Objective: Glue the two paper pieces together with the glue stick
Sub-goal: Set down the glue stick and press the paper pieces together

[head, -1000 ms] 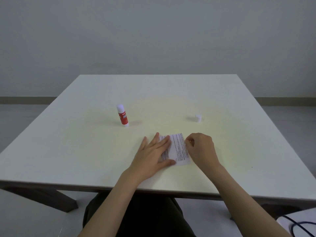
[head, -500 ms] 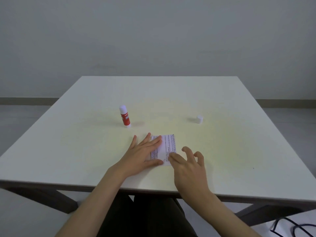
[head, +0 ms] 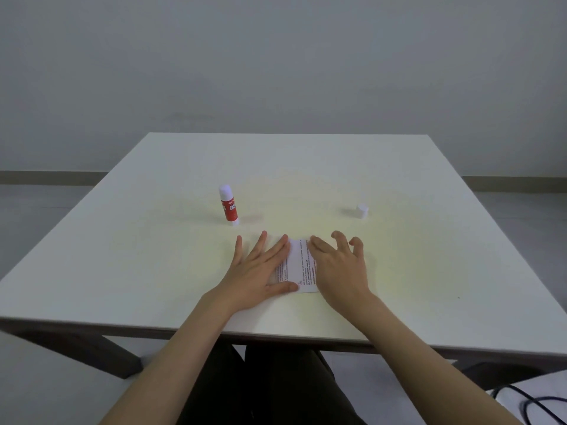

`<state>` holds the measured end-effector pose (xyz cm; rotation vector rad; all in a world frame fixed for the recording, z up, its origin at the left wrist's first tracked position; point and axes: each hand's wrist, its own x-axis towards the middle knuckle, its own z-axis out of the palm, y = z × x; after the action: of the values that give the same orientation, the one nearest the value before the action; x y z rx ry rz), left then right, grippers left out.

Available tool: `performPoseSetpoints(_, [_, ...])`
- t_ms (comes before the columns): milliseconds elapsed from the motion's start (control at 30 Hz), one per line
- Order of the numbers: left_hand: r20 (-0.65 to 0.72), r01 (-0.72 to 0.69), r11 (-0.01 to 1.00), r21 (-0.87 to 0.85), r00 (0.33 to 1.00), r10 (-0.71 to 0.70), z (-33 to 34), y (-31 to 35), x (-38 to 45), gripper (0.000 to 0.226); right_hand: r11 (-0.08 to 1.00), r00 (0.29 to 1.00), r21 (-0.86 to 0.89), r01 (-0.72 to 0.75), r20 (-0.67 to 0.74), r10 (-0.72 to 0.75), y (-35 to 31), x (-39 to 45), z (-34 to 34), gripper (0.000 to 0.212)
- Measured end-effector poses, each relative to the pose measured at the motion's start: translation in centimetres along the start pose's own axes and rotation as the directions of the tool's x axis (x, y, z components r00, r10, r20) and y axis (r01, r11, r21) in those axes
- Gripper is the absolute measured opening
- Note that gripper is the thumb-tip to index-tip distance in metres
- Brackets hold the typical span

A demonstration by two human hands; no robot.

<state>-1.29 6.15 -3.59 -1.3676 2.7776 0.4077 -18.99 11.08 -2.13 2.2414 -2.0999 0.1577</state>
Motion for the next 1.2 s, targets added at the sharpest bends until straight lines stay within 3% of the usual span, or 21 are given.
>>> performPoseSetpoints(167, [0.021,0.01,1.0,0.015,1.0,-0.01,0.0,-0.1,0.0,0.089,0.996,0.991,-0.088,0.024,-0.132,-0.036,-1.2,-4.9,-1.0,0.044])
performPoseSetpoints(333, [0.051,0.009,1.0,0.001,0.999,-0.009,0.0,-0.4,0.2,0.094,0.993,0.994,-0.112,0.047,-0.096,-0.058,-1.2,-7.4,-0.5,0.055])
performPoseSetpoints(500, [0.06,0.011,1.0,0.001,0.998,-0.011,-0.1,-0.4,0.4,0.098,0.99,0.999,-0.139,-0.015,-0.035,0.01,-1.3,-4.1,-1.2,0.049])
performPoseSetpoints(667, [0.058,0.02,0.999,-0.028,0.998,-0.018,-0.2,-0.2,0.3,0.098,0.999,0.993,-0.045,0.017,0.116,-0.012,-0.8,-0.4,-0.2,0.059])
performPoseSetpoints(833, [0.057,0.031,0.999,0.02,0.998,-0.032,-0.3,-0.1,0.1,0.099,0.995,0.993,-0.103,0.01,0.121,0.003,-1.1,-1.6,-0.7,0.057])
performPoseSetpoints(1000, [0.062,0.034,0.999,0.04,0.997,-0.036,-0.4,-0.3,0.3,0.099,0.986,0.993,-0.137,0.095,-0.054,-0.104,-2.3,-5.7,-1.6,0.046])
performPoseSetpoints(1200, [0.09,0.035,0.999,0.028,0.995,-0.037,-0.6,-0.1,0.6,0.102,0.986,0.995,-0.134,0.099,-0.01,-0.102,-2.5,-4.2,-1.5,0.046])
